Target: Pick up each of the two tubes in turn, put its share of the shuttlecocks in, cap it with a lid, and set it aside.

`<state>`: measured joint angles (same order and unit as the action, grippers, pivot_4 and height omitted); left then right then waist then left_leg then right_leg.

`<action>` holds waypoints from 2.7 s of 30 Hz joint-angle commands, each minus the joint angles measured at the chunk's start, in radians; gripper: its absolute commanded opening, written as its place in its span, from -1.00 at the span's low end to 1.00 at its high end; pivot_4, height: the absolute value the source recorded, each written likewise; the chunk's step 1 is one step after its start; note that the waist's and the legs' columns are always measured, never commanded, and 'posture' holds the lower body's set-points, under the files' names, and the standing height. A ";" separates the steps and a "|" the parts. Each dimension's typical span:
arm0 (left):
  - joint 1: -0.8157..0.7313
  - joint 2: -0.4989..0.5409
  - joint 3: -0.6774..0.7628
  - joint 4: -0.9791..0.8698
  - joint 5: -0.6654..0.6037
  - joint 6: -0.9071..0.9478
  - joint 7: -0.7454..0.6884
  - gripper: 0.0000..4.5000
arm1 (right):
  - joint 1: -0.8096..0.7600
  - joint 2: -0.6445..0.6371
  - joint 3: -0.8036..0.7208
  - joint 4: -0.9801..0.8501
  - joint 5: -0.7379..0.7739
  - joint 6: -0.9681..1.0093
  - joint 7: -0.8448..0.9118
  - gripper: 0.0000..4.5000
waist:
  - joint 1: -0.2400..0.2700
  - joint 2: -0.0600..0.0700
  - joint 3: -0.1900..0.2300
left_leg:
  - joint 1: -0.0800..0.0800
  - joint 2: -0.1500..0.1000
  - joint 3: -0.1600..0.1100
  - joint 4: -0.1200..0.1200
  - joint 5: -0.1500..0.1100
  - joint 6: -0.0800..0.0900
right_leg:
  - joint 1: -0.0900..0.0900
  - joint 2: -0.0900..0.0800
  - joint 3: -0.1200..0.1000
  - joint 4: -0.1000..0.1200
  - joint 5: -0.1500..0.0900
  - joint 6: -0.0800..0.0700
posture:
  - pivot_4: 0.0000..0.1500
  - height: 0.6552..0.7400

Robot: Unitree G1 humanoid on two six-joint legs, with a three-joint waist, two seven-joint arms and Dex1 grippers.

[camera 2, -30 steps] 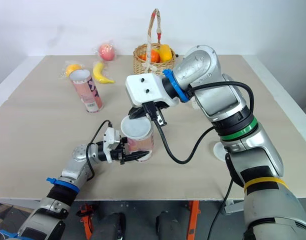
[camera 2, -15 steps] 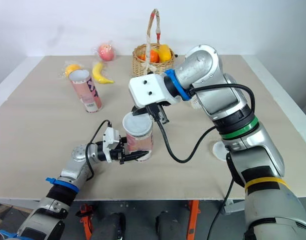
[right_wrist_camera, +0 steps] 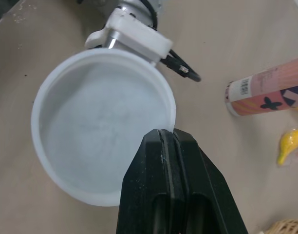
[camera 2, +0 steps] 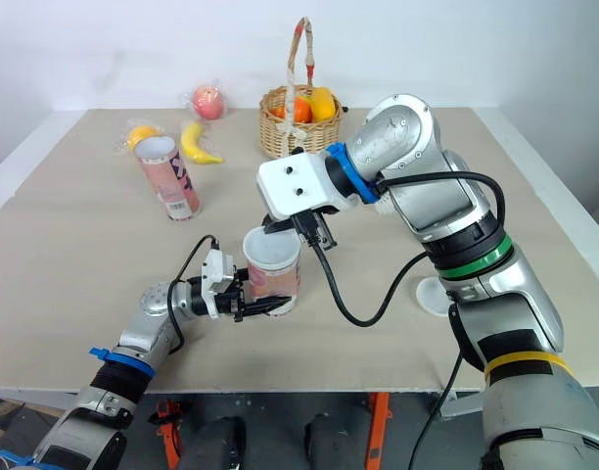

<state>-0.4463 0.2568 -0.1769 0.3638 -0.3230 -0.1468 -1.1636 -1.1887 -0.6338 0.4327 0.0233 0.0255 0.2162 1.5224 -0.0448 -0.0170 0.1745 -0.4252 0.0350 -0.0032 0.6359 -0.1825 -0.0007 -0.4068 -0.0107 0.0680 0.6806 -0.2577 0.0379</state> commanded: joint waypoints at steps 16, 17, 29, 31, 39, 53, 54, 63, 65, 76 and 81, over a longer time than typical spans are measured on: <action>0.032 0.022 0.019 0.013 0.014 0.030 0.016 0.20 | -0.016 -0.022 -0.037 -0.083 -0.057 -0.087 -0.085 -0.95 | 0.000 0.000 0.000 | 0.000 0.004 0.000 0.000 0.000 0.000 | 0.000 0.004 0.000 0.000 0.000 -0.001 | 1.00 1.00; 0.032 0.022 0.019 0.014 0.015 0.030 0.016 0.20 | -0.013 -0.027 -0.039 -0.092 -0.058 -0.089 -0.086 -0.95 | 0.000 0.000 0.000 | 0.000 0.004 0.000 0.000 0.000 0.000 | -0.001 0.004 0.000 0.000 0.000 -0.001 | 1.00 1.00; 0.030 0.024 0.020 0.013 0.017 0.033 0.016 0.20 | 0.029 -0.066 -0.018 -0.138 -0.104 -0.134 -0.099 -0.95 | 0.000 0.000 0.000 | 0.001 0.004 0.001 0.000 0.000 0.000 | -0.001 0.004 0.000 0.000 0.000 -0.001 | 1.00 1.00; 0.030 0.024 0.020 0.013 0.018 0.033 0.016 0.20 | 0.040 -0.072 -0.012 -0.138 -0.098 -0.138 -0.083 -0.95 | 0.000 0.000 0.000 | 0.001 0.004 0.001 0.000 0.000 0.000 | 0.000 0.004 0.000 0.000 0.000 -0.001 | 1.00 1.00; 0.032 0.023 0.015 0.011 0.028 0.025 0.016 0.20 | 0.045 -0.072 0.006 -0.089 -0.093 -0.165 -0.025 -0.95 | 0.000 0.000 0.000 | 0.001 0.005 0.001 0.000 0.000 0.000 | 0.000 0.005 0.000 0.000 0.000 -0.002 | 1.00 1.00; 0.037 0.023 0.026 0.000 0.024 0.033 0.023 0.20 | -0.019 0.013 -0.043 -0.033 -0.059 -0.099 -0.085 -0.95 | 0.000 0.000 0.000 | 0.003 0.011 0.003 -0.001 0.000 0.000 | -0.001 0.010 0.000 0.000 0.001 -0.007 | 1.00 1.00; 0.036 0.022 0.026 0.003 0.024 0.033 0.024 0.20 | -0.014 0.012 -0.045 -0.038 -0.055 -0.093 -0.085 -0.95 | 0.000 0.000 0.000 | 0.003 0.011 0.003 -0.001 0.000 0.000 | -0.001 0.010 0.000 0.000 0.001 -0.007 | 1.00 1.00; 0.032 0.019 0.039 0.021 0.025 0.015 0.043 0.20 | 0.014 -0.016 -0.040 -0.069 -0.052 -0.088 -0.085 -0.95 | 0.000 0.000 0.000 | 0.002 0.011 0.003 -0.001 0.000 0.000 | -0.002 0.010 0.000 0.000 0.001 -0.007 | 1.00 1.00; 0.030 0.019 0.037 0.022 0.025 0.014 0.043 0.20 | 0.015 -0.017 -0.039 -0.068 -0.052 -0.090 -0.086 -0.95 | 0.000 0.000 0.000 | 0.003 0.011 0.003 -0.001 0.000 0.000 | -0.002 0.010 0.000 0.000 0.002 -0.007 | 1.00 1.00; 0.027 0.023 0.033 0.022 0.026 0.020 0.046 0.97 | 0.014 -0.018 -0.037 -0.066 -0.052 -0.089 -0.090 -1.00 | 0.000 0.000 0.000 | 0.002 0.011 0.003 -0.004 0.000 0.000 | -0.003 0.011 0.001 0.000 0.000 -0.007 | 1.00 1.00; 0.031 0.019 0.031 0.015 0.021 0.021 0.044 0.97 | 0.011 -0.016 -0.037 -0.068 -0.053 -0.086 -0.091 -1.00 | 0.000 0.000 0.000 | 0.002 0.011 0.003 -0.004 0.000 0.000 | -0.003 0.011 0.001 0.000 -0.001 -0.007 | 1.00 1.00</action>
<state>-0.4206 0.2682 -0.1548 0.3821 -0.3094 -0.1298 -1.1217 -1.1644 -0.6449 0.4271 -0.0176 -0.0336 0.1296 1.4351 -0.0446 -0.0172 0.1748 -0.4233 0.0462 0.0001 0.6319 -0.1828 -0.0011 -0.4098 -0.0001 0.0686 0.6804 -0.2584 0.0305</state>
